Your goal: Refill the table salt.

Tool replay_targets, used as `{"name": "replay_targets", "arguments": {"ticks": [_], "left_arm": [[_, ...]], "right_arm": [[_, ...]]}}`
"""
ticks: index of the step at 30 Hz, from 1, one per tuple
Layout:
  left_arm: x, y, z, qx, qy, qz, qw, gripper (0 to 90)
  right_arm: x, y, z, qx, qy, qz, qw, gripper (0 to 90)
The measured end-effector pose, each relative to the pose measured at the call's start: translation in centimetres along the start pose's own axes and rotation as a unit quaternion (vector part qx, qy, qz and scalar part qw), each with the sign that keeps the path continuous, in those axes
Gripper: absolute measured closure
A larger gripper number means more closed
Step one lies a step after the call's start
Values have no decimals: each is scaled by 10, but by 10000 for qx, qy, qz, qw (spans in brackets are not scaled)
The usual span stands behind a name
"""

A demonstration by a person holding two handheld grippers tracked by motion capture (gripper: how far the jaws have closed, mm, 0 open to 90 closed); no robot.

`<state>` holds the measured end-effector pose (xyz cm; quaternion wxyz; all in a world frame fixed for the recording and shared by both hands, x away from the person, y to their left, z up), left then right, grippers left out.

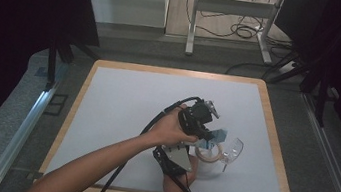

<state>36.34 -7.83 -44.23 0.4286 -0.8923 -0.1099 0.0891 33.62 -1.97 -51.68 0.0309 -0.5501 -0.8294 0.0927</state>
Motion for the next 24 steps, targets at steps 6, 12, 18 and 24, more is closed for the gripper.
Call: {"name": "replay_targets", "arguments": {"ticks": [6,12,18,24], "left_arm": [[0,0,0,10,2,-21,10000,900],[1,-1,0,19,13,-37,10000,900],[1,-1,-1,58,20,-36,10000,900],[1,0,-1,91,19,-33,10000,900]], "right_arm": [[0,0,-1,-5,15,-17,10000,455],[1,1,-1,0,0,-16,10000,454],[0,2,-2,-7,4,-8,10000,454],[0,2,-3,-9,13,4,10000,455]]}}
Point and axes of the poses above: each handheld gripper's, and its own axes: y roughly forward along the jaws, z roughly out of its underside, x roughly to its left, the point moved 8 cm from there along y, roughly forward along the jaws, and after that the axes turned 5 degrees about y, right-handed, at the moved point
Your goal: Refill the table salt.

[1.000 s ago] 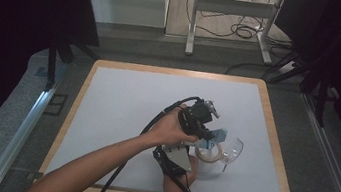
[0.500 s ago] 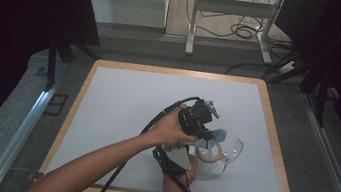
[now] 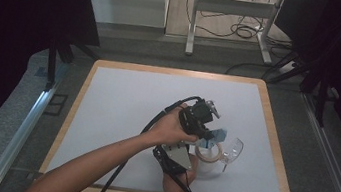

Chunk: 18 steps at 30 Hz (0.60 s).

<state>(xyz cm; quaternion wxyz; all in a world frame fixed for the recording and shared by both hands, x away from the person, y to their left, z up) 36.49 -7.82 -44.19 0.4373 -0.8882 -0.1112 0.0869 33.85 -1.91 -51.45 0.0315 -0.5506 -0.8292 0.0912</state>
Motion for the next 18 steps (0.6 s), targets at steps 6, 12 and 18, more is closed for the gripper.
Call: {"name": "replay_targets", "arguments": {"ticks": [6,12,18], "left_arm": [[-1,1,-1,13,20,-22,10000,900],[0,0,-2,15,11,-34,10000,900],[0,1,-1,46,18,-19,10000,900]], "right_arm": [[-1,0,0,3,11,23,10000,455],[-1,1,-2,-12,-50,40,10000,455],[-1,1,-2,-16,-12,38,10000,455]]}}
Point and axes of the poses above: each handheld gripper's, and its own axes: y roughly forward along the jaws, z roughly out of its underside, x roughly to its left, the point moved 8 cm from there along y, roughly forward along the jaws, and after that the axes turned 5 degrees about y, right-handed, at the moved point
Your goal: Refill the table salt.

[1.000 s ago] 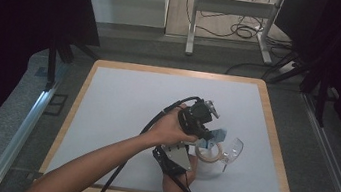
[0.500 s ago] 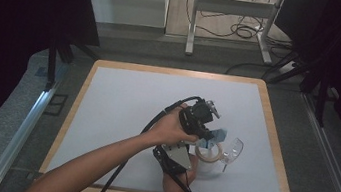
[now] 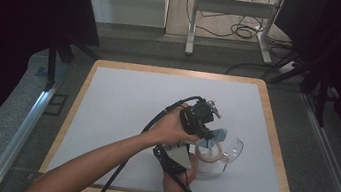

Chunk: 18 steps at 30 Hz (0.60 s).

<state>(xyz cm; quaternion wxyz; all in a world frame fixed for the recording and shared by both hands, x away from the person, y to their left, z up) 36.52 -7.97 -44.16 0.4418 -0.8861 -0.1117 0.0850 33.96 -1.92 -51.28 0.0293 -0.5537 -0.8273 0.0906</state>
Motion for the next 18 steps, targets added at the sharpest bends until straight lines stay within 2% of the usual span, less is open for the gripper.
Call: {"name": "replay_targets", "arguments": {"ticks": [18], "left_arm": [[0,1,0,23,10,3,10000,900]], "right_arm": [[1,-1,1,-21,-25,-19,10000,455]]}}
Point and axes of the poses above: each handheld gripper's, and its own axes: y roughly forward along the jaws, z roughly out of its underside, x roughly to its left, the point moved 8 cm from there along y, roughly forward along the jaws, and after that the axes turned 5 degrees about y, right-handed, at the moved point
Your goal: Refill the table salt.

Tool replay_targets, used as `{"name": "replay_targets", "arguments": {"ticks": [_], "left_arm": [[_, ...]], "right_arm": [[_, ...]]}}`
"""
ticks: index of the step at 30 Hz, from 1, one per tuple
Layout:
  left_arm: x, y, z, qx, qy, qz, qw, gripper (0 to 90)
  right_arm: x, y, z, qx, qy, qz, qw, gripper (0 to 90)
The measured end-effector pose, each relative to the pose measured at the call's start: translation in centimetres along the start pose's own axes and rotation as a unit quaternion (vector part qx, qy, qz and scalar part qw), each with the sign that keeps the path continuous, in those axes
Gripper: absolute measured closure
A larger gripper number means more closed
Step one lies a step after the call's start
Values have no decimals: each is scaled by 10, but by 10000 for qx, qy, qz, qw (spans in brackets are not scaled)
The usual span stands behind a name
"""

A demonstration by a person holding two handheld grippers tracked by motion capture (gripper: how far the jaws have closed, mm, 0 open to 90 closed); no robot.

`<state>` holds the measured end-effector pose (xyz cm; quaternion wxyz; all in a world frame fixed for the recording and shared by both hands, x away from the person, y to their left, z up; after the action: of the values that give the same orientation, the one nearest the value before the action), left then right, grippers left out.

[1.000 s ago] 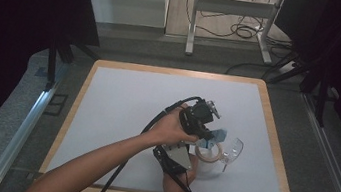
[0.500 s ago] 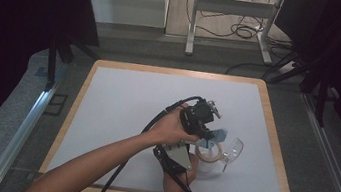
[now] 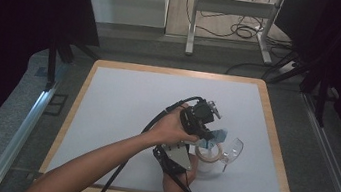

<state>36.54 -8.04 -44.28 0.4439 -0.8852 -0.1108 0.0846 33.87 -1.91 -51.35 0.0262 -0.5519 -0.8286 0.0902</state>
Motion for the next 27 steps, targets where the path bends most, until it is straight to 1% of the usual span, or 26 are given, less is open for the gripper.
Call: {"name": "replay_targets", "arguments": {"ticks": [11,12,14,26,27], "left_arm": [[1,0,-1,61,21,-2,10000,900],[1,0,-1,75,25,-2,10000,900],[1,0,-1,74,20,-9,10000,900],[1,-1,-5,111,66,-14,9999,900],[1,0,-5,87,58,-14,9999,900]], "right_arm": [[1,-1,-1,9,39,-1,10000,455],[1,-1,-1,-8,10,4,10000,455],[2,-1,-2,2,46,-5,10000,455],[-1,-1,-5,-31,5,20,10000,455],[-1,-1,-5,-27,9,18,10000,455]]}}
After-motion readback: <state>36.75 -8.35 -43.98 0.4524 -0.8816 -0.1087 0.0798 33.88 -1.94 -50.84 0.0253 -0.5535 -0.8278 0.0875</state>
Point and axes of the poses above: each handheld gripper's, and its own axes: y roughly forward along the jaws, z roughly out of its underside, x roughly to its left, the point moved 8 cm from there along y, roughly forward along the jaws, and after that the axes turned 5 degrees about y, right-handed, at the moved point
